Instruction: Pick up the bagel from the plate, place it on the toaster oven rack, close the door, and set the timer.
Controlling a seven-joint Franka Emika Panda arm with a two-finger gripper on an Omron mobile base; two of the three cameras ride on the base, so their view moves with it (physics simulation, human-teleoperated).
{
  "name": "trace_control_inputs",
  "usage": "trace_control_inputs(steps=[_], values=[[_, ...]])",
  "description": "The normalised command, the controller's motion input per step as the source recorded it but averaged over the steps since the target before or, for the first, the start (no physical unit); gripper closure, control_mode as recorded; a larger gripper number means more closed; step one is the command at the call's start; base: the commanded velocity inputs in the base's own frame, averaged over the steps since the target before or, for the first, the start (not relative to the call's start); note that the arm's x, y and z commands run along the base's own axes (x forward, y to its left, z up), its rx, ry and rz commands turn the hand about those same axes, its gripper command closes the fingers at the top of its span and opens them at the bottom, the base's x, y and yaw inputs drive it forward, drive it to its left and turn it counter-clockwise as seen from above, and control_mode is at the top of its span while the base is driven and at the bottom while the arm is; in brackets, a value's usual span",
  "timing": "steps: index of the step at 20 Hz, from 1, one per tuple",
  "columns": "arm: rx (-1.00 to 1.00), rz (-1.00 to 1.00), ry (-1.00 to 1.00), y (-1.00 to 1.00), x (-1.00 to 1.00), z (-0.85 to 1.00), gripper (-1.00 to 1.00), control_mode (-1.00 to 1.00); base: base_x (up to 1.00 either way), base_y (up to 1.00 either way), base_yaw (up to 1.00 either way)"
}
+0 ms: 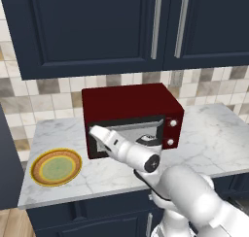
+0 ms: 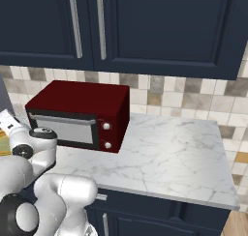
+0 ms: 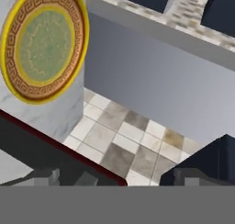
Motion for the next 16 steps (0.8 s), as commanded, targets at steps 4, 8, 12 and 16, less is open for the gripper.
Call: trace_control_inputs(steps=[4,8,12,16], values=[[0.00,0.00,0.10,0.38,-0.85,1.00,-1.00,-1.00,0.00,0.00,0.00],[0.03,-0.02,0.31,0.31,-0.66,1.00,-1.00,-1.00,0.00,0.00,0.00],[0.08,-0.15,0.52,0.22,-0.41,1.00,-1.00,-1.00,0.00,0.00,0.00],[0.07,-0.25,0.59,0.05,-0.27,1.00,-1.00,-1.00,0.00,0.00,0.00]])
